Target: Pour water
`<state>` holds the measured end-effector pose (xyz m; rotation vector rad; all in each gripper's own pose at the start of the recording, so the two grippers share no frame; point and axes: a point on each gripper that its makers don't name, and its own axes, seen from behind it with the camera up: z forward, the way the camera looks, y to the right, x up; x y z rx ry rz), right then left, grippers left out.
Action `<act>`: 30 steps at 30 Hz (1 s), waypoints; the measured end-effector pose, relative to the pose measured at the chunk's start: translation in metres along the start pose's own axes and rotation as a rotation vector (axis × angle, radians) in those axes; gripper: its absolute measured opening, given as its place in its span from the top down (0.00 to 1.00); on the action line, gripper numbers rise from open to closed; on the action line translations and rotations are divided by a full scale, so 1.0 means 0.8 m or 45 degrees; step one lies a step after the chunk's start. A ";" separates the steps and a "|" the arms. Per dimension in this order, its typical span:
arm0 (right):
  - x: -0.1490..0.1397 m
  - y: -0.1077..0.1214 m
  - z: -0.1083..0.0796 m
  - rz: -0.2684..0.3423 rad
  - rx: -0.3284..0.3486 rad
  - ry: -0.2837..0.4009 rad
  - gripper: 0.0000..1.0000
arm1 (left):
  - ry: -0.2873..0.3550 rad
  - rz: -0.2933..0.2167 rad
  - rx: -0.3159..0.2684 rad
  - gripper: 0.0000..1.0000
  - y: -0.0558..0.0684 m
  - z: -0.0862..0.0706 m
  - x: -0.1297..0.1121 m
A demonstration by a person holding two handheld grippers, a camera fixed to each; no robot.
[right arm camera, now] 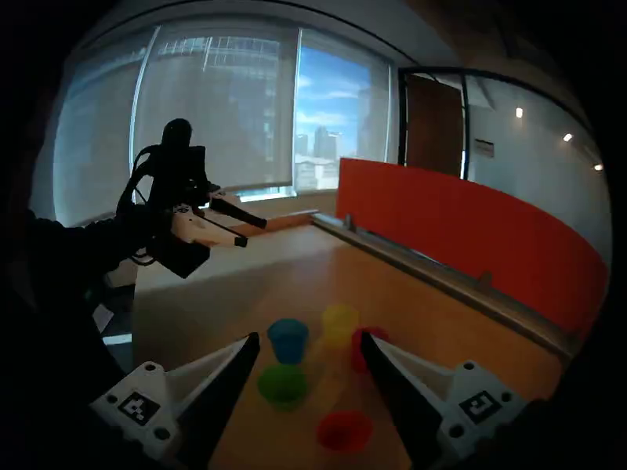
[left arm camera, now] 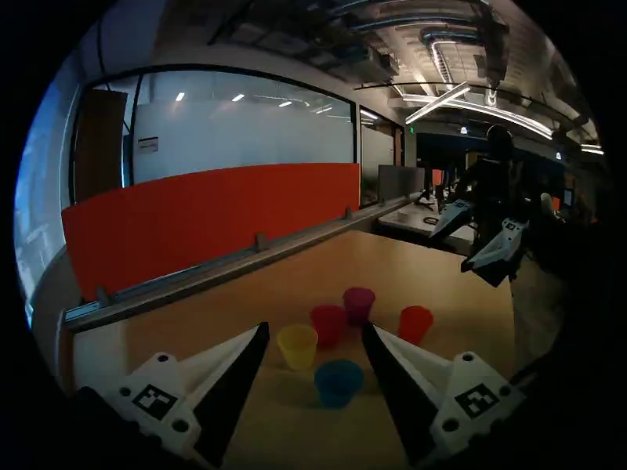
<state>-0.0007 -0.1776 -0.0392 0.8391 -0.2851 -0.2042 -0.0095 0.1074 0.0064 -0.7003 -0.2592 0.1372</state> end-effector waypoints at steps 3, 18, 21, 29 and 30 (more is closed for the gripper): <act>-0.009 0.000 0.004 -0.011 -0.002 -0.013 0.00 | -0.019 0.012 -0.009 0.13 0.002 0.006 -0.011; -0.055 -0.001 0.030 -0.020 0.005 -0.068 0.00 | -0.075 0.007 -0.032 0.13 0.012 0.027 -0.066; -0.063 -0.003 0.033 -0.025 0.009 -0.075 0.00 | -0.089 0.005 -0.039 0.13 0.014 0.029 -0.075; -0.084 -0.005 0.041 -0.040 0.002 -0.108 0.00 | -0.110 -0.004 -0.034 0.13 0.016 0.036 -0.092; -0.086 -0.005 0.042 -0.043 0.003 -0.112 0.00 | -0.111 -0.005 -0.037 0.13 0.017 0.036 -0.093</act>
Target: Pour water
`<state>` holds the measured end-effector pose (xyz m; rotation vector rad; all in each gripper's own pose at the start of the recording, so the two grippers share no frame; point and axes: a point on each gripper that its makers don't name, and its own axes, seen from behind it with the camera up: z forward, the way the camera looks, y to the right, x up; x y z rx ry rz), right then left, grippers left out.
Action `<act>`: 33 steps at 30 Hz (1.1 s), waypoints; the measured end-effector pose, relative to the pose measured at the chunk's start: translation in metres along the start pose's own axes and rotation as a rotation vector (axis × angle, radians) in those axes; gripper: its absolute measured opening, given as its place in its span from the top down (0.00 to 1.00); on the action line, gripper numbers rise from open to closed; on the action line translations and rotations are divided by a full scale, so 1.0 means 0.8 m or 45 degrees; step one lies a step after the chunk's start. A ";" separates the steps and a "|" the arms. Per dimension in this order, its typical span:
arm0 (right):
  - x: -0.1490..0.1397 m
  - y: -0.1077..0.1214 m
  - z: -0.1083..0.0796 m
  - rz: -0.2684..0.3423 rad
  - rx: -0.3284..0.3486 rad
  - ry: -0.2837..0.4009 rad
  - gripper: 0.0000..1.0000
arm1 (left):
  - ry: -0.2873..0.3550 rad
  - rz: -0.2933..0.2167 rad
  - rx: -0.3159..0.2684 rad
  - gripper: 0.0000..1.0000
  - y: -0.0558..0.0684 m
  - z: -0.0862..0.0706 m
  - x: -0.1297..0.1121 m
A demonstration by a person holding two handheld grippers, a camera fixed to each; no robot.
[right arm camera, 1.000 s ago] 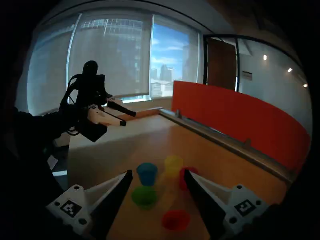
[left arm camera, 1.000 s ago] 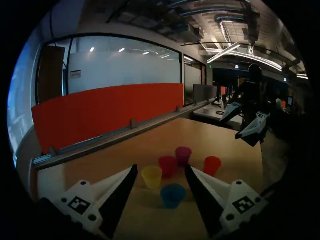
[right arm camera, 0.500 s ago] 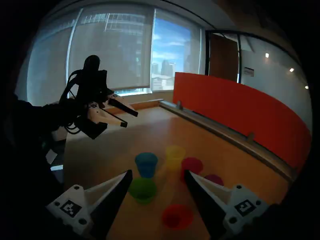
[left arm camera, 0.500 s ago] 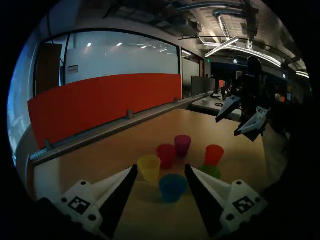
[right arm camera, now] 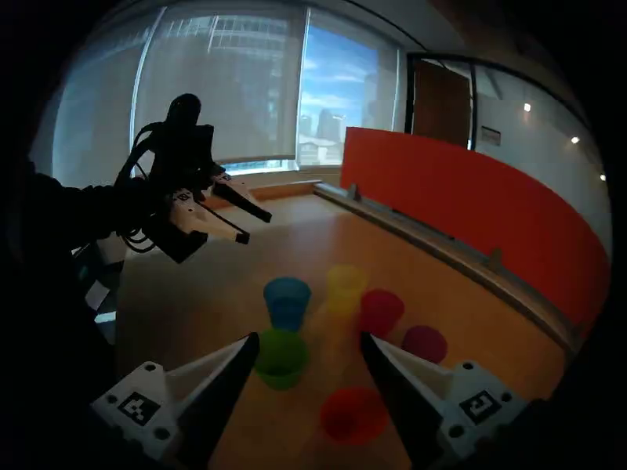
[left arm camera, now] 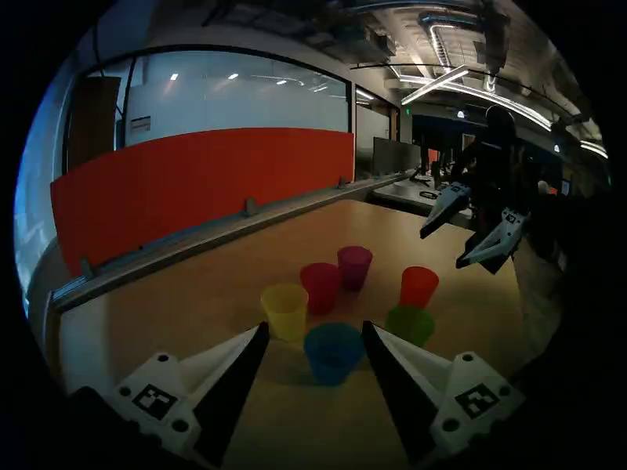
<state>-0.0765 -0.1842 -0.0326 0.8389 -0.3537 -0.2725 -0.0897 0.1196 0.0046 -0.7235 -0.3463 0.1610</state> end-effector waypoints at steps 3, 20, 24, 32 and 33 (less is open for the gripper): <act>-0.003 -0.002 0.002 -0.009 0.007 -0.011 0.00 | -0.001 0.001 -0.008 0.13 0.002 0.000 -0.001; -0.040 -0.029 0.043 -0.032 0.071 -0.089 0.00 | -0.004 0.003 -0.015 0.13 0.006 0.003 -0.008; -0.050 -0.034 0.051 -0.040 0.083 -0.114 0.00 | -0.003 0.002 -0.019 0.13 0.007 0.003 -0.009; -0.067 -0.044 0.067 -0.058 0.107 -0.157 0.00 | -0.007 0.007 -0.020 0.13 0.006 0.003 -0.012; -0.068 -0.045 0.069 -0.059 0.110 -0.161 0.00 | -0.007 0.007 -0.020 0.13 0.006 0.003 -0.012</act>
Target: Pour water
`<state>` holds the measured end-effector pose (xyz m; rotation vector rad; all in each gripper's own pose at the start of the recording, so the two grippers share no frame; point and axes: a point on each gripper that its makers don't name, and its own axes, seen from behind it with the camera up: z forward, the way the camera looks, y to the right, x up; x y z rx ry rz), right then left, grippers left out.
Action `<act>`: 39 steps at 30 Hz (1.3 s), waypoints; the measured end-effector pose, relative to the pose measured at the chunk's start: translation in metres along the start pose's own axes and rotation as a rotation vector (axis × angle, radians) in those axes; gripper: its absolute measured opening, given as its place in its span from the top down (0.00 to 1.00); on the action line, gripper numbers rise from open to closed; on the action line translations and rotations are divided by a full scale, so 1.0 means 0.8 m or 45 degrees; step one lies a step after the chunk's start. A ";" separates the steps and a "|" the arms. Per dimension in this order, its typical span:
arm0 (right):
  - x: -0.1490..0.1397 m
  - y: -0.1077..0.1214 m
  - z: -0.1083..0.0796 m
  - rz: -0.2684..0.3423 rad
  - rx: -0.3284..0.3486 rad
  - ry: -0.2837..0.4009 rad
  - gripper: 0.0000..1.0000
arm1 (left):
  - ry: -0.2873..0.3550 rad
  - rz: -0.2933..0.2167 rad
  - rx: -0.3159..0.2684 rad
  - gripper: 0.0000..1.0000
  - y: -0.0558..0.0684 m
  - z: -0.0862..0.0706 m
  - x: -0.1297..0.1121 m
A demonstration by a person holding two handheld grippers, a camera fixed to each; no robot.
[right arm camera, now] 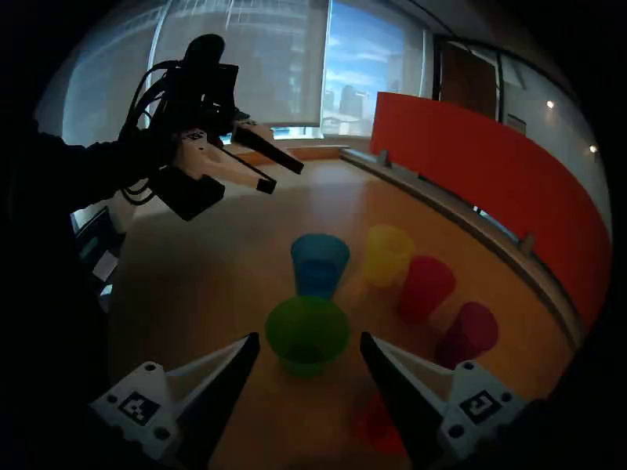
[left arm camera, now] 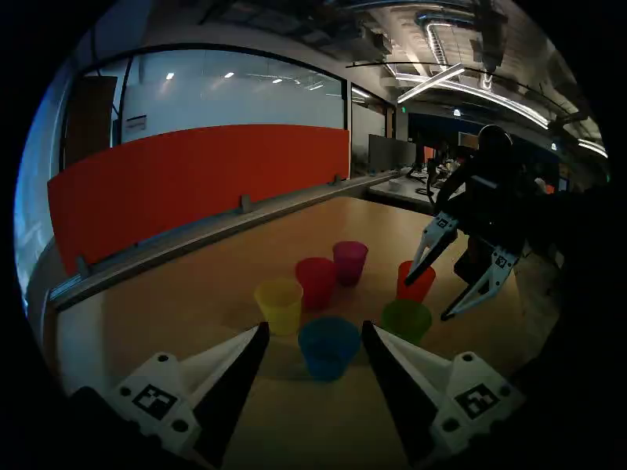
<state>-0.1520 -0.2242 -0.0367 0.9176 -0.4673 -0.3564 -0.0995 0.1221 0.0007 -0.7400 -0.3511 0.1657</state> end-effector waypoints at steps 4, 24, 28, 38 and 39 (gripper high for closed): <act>-0.004 -0.002 0.007 -0.009 0.007 -0.018 0.00 | 0.001 -0.001 0.001 0.13 -0.001 0.000 0.000; -0.013 -0.003 0.041 -0.036 0.023 -0.081 0.00 | -0.011 -0.004 -0.004 0.13 0.000 0.002 -0.007; -0.015 -0.004 0.047 -0.036 0.028 -0.094 0.00 | -0.016 -0.003 -0.005 0.13 0.001 0.002 -0.009; -0.015 -0.007 0.060 -0.033 0.033 -0.103 0.00 | -0.019 -0.002 -0.009 0.13 0.003 0.002 -0.010; -0.015 -0.007 0.061 -0.031 0.033 -0.104 0.00 | -0.020 -0.001 -0.009 0.13 0.004 0.002 -0.011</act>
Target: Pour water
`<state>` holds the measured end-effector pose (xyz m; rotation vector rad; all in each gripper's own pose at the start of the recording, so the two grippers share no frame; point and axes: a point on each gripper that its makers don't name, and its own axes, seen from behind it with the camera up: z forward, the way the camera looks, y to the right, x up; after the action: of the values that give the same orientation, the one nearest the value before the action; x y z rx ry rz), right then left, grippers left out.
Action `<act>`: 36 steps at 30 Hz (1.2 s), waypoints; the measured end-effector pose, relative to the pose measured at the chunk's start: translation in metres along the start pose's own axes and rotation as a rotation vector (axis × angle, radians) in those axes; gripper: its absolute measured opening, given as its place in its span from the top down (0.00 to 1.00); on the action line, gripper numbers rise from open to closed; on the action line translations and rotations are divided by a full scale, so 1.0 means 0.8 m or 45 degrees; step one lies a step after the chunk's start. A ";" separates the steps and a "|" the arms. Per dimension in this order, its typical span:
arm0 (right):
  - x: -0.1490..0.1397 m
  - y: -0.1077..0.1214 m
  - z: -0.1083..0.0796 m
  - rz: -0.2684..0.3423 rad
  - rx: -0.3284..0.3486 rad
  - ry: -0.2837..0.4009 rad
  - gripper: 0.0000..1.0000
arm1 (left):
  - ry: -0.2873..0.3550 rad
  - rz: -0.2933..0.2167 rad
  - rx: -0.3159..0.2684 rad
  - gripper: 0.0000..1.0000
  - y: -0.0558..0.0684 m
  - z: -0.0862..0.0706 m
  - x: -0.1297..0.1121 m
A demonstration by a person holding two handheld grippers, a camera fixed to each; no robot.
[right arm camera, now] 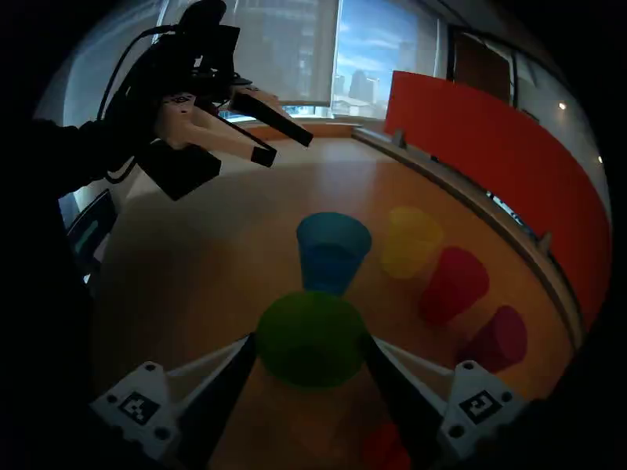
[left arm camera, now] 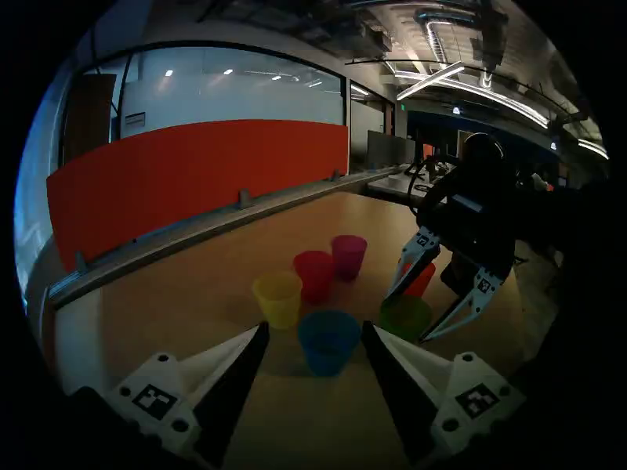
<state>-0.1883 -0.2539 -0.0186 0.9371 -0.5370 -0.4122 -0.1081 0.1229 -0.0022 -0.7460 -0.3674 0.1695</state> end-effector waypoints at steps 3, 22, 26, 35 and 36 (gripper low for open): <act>-0.001 0.001 0.003 0.006 -0.004 -0.003 0.00 | -0.004 0.003 0.002 0.13 0.000 0.000 -0.001; 0.019 0.008 -0.018 0.068 -0.026 0.082 0.09 | -0.027 0.006 -0.011 0.13 0.003 0.003 -0.007; 0.028 0.009 -0.032 0.066 -0.030 0.115 0.09 | -0.035 0.007 -0.019 0.13 0.005 0.007 -0.008; 0.039 0.017 -0.063 0.060 -0.067 0.175 0.09 | -0.065 0.024 -0.038 0.13 0.012 0.016 -0.017; 0.040 0.019 -0.066 0.061 -0.072 0.182 0.09 | -0.069 0.025 -0.039 0.13 0.012 0.017 -0.018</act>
<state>-0.1297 -0.2295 -0.0233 0.8904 -0.4147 -0.3135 -0.1269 0.1345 -0.0039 -0.7762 -0.4149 0.2033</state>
